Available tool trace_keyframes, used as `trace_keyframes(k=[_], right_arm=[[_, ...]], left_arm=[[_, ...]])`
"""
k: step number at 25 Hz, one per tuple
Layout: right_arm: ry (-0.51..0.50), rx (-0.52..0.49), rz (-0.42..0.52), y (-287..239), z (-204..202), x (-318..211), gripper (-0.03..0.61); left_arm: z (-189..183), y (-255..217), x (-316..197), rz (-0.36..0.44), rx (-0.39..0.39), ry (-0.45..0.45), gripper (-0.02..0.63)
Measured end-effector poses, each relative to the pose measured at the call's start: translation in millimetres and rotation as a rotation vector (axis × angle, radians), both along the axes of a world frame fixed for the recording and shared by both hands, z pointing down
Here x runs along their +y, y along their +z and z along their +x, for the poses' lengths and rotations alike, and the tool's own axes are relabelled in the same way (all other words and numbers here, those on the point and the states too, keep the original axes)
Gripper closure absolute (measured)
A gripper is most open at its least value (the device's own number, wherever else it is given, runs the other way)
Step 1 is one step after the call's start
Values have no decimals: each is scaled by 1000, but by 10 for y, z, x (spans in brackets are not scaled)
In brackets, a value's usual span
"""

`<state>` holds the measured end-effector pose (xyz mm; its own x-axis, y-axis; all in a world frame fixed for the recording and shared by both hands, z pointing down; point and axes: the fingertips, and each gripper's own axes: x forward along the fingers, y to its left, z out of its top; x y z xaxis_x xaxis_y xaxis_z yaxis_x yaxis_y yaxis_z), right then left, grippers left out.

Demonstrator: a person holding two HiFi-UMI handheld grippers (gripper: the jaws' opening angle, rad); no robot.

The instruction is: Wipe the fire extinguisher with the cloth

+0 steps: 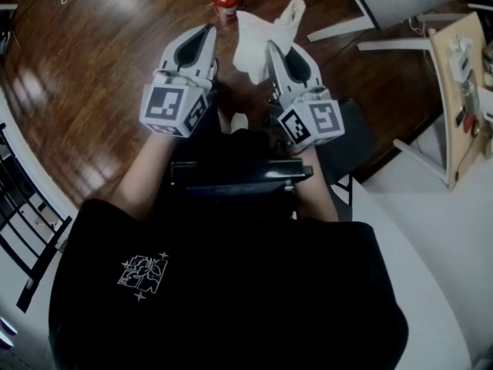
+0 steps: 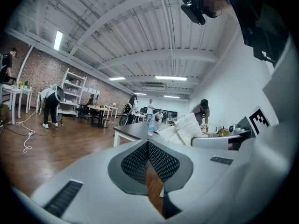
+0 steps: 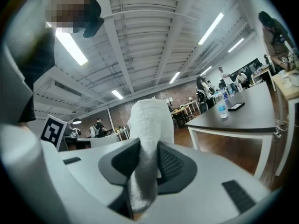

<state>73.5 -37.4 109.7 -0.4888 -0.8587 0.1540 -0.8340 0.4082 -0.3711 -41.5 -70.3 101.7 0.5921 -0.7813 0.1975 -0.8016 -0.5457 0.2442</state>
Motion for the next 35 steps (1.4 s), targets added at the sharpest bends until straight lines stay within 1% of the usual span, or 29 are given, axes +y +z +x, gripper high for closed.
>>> trace_keyframes(k=[3, 6, 10, 14, 17, 21, 25, 28, 30, 33, 35], right_arm=[[-3, 9, -4, 216, -132, -337, 462], [5, 8, -4, 621, -241, -681, 462], [17, 13, -19, 1459, -143, -973, 462], [24, 20, -10, 2310, 9, -1218, 462], [0, 34, 13, 2939, -46, -1361, 462], [-17, 30, 40, 3717, -114, -1588, 462], [-30, 18, 64, 4359, -212, -1839, 462], [-54, 34, 69, 4742, -289, -2010, 462], [-61, 43, 77, 4919, -322, -2140, 463], [-55, 43, 59, 5149, -248, -2350, 463], [-66, 41, 36, 5260, -184, -2494, 462]], left_arm=[[-94, 181, -348, -4, 4, 13, 614], [-209, 542, -696, 3, -6, 24, 614], [-215, 1245, -957, -5, -7, 28, 614], [-165, 2005, -1132, 8, -19, 37, 614], [-203, 2543, -1195, 18, 15, 24, 614], [-228, 3123, -1280, 70, 27, 45, 614], [-419, 3628, -1459, 58, 85, 16, 614], [-467, 3855, -1528, 87, 84, 8, 614], [-486, 3904, -1559, 103, 108, 8, 614], [-521, 3933, -1560, 115, 132, -1, 614], [-558, 3929, -1575, 129, 128, -7, 614]])
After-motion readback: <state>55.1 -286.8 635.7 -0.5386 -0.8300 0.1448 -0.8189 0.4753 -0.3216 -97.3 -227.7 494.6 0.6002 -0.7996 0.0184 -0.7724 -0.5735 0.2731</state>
